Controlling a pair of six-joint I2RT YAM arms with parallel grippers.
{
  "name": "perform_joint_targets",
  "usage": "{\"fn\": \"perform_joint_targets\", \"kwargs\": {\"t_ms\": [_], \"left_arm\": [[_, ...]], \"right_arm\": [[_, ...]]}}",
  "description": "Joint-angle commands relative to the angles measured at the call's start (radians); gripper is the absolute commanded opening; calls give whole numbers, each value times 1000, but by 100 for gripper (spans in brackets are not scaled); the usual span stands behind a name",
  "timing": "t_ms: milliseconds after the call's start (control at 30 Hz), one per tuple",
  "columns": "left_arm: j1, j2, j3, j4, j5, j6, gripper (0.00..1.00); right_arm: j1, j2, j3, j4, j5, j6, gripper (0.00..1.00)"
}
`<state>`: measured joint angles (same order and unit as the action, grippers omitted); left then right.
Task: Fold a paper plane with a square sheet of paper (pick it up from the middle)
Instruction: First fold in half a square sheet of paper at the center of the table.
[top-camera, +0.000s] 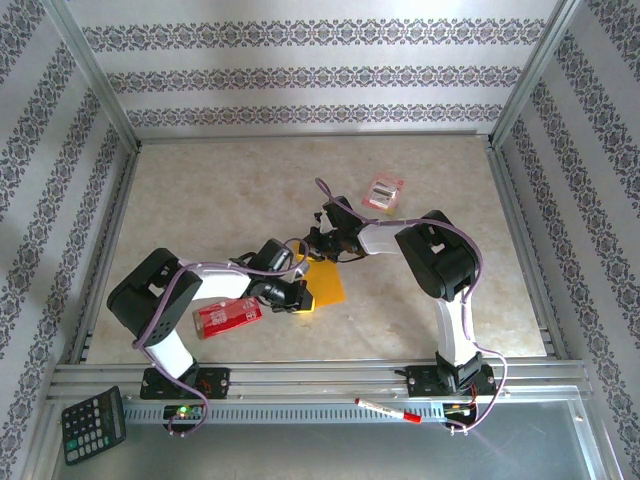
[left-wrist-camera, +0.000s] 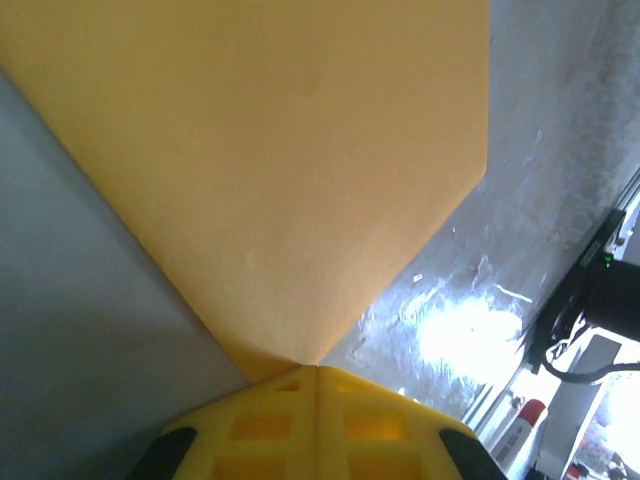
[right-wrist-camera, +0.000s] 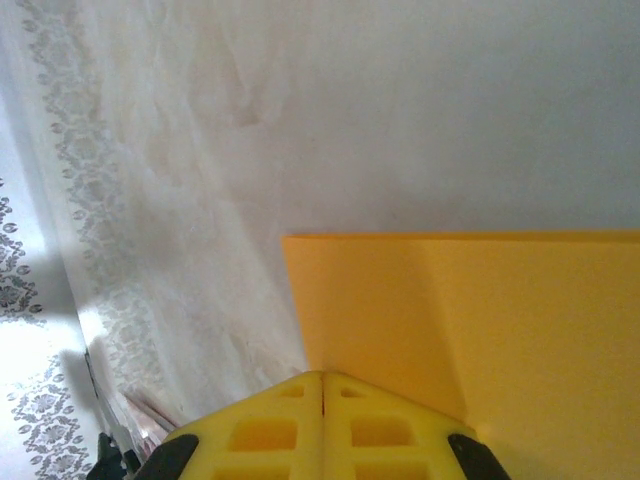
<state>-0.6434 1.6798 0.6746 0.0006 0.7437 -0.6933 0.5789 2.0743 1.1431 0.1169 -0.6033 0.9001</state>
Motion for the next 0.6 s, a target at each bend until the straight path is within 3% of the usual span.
{"fn": "perform_joint_targets", "kwargs": {"t_ms": [0, 133, 367, 567], "left_arm": [[-33, -10, -27, -111, 8, -13, 0], [-19, -70, -19, -93, 13, -15, 0], [141, -243, -23, -119, -16, -14, 12], [218, -225, 24, -146, -14, -9, 16]], "right_arm": [[-9, 61, -52, -112, 162, -8, 0], [-12, 54, -47, -111, 144, -19, 0], [-12, -23, -106, -14, 131, 32, 0], [-18, -115, -113, 108, 90, 102, 0]]}}
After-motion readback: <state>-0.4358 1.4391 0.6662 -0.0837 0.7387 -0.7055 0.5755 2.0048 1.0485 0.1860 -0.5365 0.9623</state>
